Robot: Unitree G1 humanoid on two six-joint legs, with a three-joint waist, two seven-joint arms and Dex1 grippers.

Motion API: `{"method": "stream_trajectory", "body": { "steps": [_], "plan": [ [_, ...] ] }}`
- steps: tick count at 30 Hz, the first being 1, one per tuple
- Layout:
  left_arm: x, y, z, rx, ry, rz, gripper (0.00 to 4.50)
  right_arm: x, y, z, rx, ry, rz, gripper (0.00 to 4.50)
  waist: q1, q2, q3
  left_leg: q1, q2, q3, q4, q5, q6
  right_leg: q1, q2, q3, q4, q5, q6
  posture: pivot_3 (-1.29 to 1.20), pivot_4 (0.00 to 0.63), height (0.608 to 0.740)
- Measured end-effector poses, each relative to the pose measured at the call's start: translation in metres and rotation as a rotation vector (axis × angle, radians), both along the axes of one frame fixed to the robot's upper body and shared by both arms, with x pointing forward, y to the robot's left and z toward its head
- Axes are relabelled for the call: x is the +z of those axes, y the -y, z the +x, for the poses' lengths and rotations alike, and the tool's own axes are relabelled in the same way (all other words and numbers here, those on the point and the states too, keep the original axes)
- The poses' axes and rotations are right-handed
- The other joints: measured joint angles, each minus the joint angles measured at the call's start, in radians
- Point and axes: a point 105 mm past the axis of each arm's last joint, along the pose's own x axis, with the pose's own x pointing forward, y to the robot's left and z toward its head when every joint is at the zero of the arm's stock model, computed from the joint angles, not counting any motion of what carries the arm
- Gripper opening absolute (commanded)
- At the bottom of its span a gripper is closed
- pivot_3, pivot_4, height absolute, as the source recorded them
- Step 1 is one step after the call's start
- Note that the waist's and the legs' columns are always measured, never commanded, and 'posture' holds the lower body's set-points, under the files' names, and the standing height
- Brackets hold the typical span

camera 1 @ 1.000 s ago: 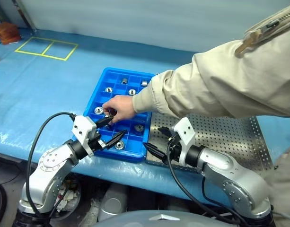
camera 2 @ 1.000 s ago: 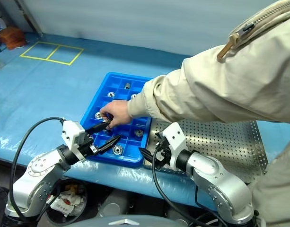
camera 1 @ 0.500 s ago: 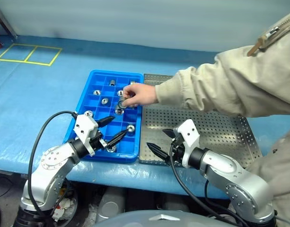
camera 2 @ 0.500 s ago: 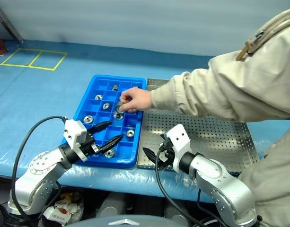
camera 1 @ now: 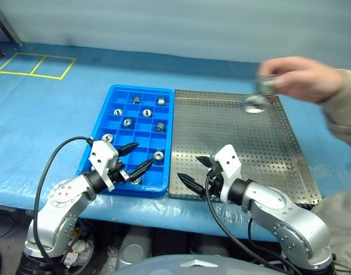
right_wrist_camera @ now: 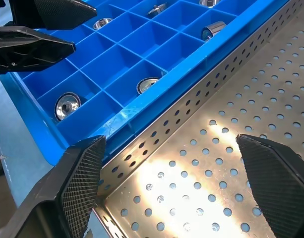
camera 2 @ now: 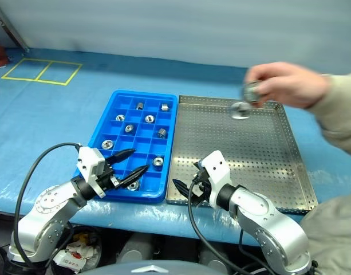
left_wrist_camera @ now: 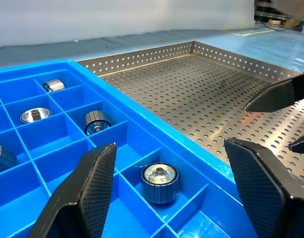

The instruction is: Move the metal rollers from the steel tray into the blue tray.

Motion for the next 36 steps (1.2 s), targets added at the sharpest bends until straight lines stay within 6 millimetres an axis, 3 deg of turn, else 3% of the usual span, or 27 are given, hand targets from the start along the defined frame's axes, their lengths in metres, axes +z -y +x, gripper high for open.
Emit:
{"method": "stream_trajectory", "body": {
  "steps": [10,23,36],
  "plan": [
    [0.004,0.002,0.004,-0.014,0.015,-0.001,3.80,-0.001,0.002,0.002,-0.031,0.003,-0.004,4.48,-0.002,0.000,0.000,0.000,0.000,0.000,0.000,0.000,0.000,0.000,0.000,0.000,0.000,0.000,0.000,0.18,0.150,0.740],
    [0.012,0.003,0.021,-0.022,0.050,0.004,3.80,0.001,0.020,0.014,-0.265,0.066,0.006,4.48,-0.020,0.001,0.000,0.000,0.000,0.000,0.001,0.000,0.000,0.000,0.000,0.000,0.001,0.000,0.000,0.12,0.150,0.740],
    [0.016,-0.035,0.079,0.386,0.109,0.016,3.80,-0.008,0.067,0.037,-0.619,0.085,0.002,4.48,-0.034,0.001,-0.001,0.001,-0.002,0.000,0.001,0.001,0.000,0.001,0.001,0.002,0.002,0.002,0.002,0.11,0.150,0.740]
  ]
}}
